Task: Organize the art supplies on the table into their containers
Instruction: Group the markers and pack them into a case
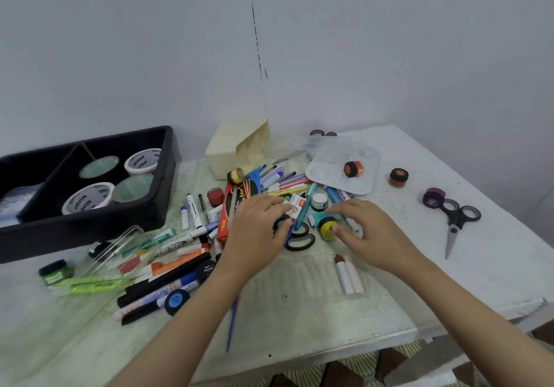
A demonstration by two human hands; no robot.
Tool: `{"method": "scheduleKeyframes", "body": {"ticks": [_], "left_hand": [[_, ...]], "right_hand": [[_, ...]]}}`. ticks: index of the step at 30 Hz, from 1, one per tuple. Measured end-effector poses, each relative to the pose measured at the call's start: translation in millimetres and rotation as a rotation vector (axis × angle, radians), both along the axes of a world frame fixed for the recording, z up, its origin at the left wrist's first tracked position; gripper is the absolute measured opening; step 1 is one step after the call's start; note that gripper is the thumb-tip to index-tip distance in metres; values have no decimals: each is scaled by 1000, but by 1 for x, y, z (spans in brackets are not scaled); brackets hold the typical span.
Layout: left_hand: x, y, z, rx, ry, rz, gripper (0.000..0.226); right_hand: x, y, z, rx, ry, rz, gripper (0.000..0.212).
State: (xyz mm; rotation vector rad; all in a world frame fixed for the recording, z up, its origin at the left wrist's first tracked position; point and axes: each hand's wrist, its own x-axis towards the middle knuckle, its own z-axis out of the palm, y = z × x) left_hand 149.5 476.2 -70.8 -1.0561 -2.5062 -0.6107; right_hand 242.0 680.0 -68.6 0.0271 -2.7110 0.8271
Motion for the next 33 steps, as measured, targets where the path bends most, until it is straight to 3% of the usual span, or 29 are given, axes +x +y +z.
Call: {"method": "scheduleKeyframes", "body": {"ticks": [5, 9, 13, 17, 23, 29, 33], "left_hand": [[-23, -21, 3, -140, -28, 50, 17], [-27, -38, 0, -136, 6, 81, 16], [-31, -51, 1, -137, 59, 165, 16], [-43, -54, 6, -89, -10, 186, 11], [-65, -40, 24, -14, -121, 189, 18], [-98, -17, 25, -55, -152, 153, 21], [-117, 7, 24, -144, -157, 80, 23]], "right_hand": [[-40, -12, 3, 174, -82, 46, 49], [-59, -15, 1, 321, -161, 14, 41], [-73, -19, 5, 404, -108, -85, 32], [-94, -29, 9, 335, -131, -87, 32], [-120, -50, 6, 441, -260, -183, 52], [-118, -53, 11, 402, -268, -255, 38], [-118, -53, 8, 438, -309, -285, 44]]}}
